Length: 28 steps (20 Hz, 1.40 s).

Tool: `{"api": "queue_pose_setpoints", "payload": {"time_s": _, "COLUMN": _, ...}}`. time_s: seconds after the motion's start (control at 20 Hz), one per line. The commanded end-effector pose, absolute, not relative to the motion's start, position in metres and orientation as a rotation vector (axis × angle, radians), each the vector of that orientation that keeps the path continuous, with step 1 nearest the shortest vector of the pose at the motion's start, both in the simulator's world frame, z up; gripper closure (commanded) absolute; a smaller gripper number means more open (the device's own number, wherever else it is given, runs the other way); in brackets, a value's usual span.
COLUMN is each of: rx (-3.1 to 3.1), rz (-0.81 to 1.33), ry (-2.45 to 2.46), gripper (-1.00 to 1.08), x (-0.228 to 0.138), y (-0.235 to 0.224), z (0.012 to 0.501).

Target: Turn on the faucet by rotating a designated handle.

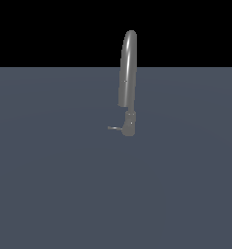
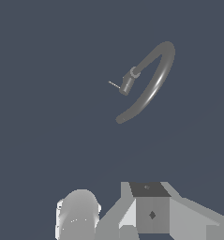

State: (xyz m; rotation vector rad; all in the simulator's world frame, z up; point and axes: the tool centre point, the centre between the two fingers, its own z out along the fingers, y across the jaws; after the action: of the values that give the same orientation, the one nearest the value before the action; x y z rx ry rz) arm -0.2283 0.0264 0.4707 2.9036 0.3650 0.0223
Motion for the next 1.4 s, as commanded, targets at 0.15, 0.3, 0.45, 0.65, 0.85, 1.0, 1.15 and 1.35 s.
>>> {"api": "queue_pose_setpoints", "payload": {"time_s": 0.15, "rx": 2.699, "rz": -0.003, "ry": 0.589, "gripper": 1.08, "x": -0.206, "y": 0.045, "z": 0.440}}
{"api": "queue_pose_setpoints", "payload": {"time_s": 0.3, "rx": 2.579, "rz": -0.017, "ry": 0.701, "gripper": 1.08, "x": -0.195, "y": 0.054, "z": 0.422}}
{"api": "queue_pose_setpoints", "payload": {"time_s": 0.45, "rx": 2.464, "rz": -0.028, "ry": 0.798, "gripper": 1.08, "x": -0.186, "y": 0.062, "z": 0.404}}
{"api": "queue_pose_setpoints", "payload": {"time_s": 0.65, "rx": 2.321, "rz": -0.041, "ry": 0.908, "gripper": 1.08, "x": -0.176, "y": 0.071, "z": 0.381}}
{"api": "queue_pose_setpoints", "payload": {"time_s": 0.85, "rx": 2.189, "rz": -0.052, "ry": 1.000, "gripper": 1.08, "x": -0.168, "y": 0.077, "z": 0.359}}
{"api": "queue_pose_setpoints", "payload": {"time_s": 1.0, "rx": 2.098, "rz": -0.058, "ry": 1.059, "gripper": 1.08, "x": -0.163, "y": 0.081, "z": 0.344}}
{"api": "queue_pose_setpoints", "payload": {"time_s": 1.15, "rx": 2.012, "rz": -0.064, "ry": 1.110, "gripper": 1.08, "x": -0.158, "y": 0.084, "z": 0.330}}
{"api": "queue_pose_setpoints", "payload": {"time_s": 1.35, "rx": 1.906, "rz": -0.071, "ry": 1.169, "gripper": 1.08, "x": -0.153, "y": 0.086, "z": 0.312}}
